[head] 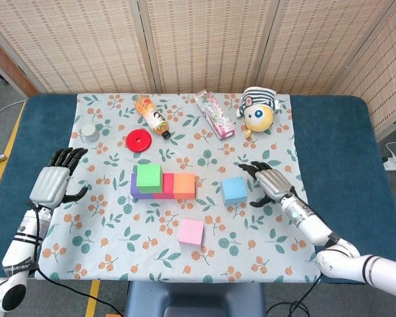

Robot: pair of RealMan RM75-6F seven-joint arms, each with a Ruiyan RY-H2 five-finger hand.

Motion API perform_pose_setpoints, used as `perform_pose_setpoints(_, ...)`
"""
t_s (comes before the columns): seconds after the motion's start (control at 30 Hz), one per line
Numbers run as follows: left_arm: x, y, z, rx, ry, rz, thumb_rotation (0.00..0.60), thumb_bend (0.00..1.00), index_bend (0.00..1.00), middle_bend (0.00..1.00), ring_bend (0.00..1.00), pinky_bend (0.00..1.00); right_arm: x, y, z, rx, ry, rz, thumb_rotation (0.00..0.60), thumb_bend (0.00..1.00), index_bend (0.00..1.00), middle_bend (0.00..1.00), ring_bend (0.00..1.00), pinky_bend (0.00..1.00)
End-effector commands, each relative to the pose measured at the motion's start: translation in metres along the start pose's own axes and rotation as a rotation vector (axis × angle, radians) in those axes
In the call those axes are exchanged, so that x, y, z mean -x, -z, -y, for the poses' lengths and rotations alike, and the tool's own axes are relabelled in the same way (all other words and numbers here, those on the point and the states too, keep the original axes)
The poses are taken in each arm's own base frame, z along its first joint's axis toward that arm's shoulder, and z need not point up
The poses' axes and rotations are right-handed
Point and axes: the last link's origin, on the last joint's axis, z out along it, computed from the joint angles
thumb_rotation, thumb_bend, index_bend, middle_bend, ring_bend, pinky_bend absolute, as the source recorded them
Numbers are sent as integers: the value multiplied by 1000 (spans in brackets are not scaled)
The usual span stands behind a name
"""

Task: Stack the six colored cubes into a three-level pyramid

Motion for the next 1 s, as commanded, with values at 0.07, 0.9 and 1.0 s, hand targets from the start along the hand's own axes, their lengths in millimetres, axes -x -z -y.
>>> perform_pose_setpoints(0.07, 2, 13, 2, 28, 17, 20, 600, 296, 91, 85, 0, 46, 8, -15, 9, -2, 15, 28, 600, 0, 99, 140, 7, 83)
perform_pose_setpoints(0.9, 2, 29, -1, 53, 49, 23, 600, 294, 91, 83, 0, 46, -33, -24, 56, -42, -64, -65, 600, 27, 414, 404, 235, 138)
perform_pose_setpoints(1.0, 2, 29, -3, 56, 43, 23, 600, 295, 91, 83, 0, 46, -43, -27, 77, -65, -78, -55, 600, 27, 409, 408, 235, 140)
